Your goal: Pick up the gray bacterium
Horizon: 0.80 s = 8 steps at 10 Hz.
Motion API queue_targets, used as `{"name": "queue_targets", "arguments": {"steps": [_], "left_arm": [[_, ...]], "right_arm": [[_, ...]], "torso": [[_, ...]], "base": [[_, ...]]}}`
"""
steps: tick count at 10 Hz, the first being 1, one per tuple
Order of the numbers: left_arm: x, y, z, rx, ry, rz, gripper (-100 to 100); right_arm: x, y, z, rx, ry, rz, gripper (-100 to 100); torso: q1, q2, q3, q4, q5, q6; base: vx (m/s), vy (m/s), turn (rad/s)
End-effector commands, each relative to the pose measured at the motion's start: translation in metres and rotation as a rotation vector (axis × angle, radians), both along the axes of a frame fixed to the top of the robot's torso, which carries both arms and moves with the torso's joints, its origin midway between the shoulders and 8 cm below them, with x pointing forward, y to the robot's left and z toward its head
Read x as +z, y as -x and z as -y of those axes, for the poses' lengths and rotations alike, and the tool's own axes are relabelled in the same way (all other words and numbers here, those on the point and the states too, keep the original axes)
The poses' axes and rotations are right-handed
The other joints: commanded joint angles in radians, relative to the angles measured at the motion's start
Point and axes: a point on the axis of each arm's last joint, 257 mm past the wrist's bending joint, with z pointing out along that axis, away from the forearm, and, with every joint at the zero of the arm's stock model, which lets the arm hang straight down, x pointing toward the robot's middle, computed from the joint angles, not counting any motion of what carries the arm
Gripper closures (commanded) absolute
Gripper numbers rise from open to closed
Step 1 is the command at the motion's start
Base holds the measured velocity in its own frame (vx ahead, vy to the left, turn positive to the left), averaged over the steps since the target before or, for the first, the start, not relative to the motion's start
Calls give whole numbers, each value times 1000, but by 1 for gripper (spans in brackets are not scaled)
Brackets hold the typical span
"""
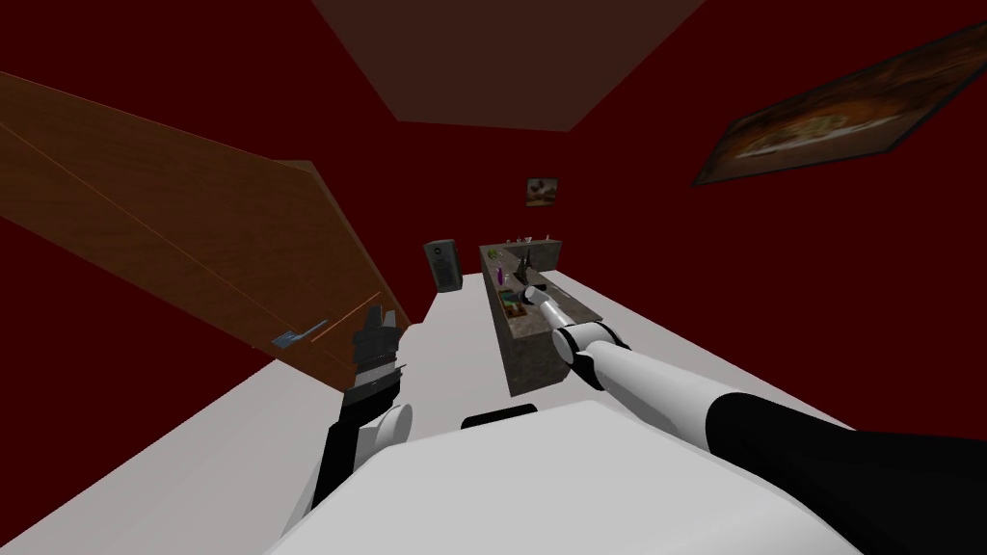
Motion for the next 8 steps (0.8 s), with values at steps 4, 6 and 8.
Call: {"name": "queue_targets", "arguments": {"steps": [4,6,8], "left_arm": [[0,0,0,0,0,0,0],[0,0,0,0,0,0,0],[0,0,0,0,0,0,0]], "right_arm": [[-15,9,-5,-20,-85,-102,-100],[-23,14,-5,-30,-109,-140,-100],[-27,18,-5,-43,-142,-180,-100]], "torso": [[1,0,0,0,0,0],[2,-1,0,0,0,0],[1,-1,0,0,0,0]], "base": [[-20,-25,10],[-12,-18,9],[-19,-27,13]]}}
